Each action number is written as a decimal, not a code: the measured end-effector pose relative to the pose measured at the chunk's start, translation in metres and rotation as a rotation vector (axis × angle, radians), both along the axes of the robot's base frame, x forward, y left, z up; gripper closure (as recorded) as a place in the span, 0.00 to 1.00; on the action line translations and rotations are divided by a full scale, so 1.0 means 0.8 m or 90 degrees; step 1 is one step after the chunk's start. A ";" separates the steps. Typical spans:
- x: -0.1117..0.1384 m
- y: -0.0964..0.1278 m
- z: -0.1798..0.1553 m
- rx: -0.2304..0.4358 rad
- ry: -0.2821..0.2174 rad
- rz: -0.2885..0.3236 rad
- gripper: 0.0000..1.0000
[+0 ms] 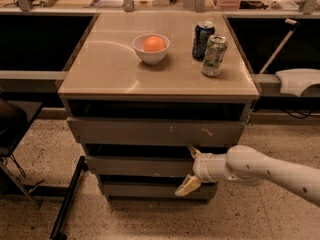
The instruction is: Open middle drawer
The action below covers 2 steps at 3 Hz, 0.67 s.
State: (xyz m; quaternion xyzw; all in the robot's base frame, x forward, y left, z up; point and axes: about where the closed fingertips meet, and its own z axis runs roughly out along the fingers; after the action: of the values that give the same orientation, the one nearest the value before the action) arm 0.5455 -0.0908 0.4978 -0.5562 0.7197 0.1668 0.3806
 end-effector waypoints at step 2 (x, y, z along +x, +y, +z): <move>0.019 -0.006 -0.033 -0.017 0.037 -0.015 0.00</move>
Offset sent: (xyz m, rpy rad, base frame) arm 0.0251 -0.0135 -0.0436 0.0000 0.0895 -0.0455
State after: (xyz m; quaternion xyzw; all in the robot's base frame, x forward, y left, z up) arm 0.5607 -0.0954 0.4710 -0.5477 0.7389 0.1689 0.3543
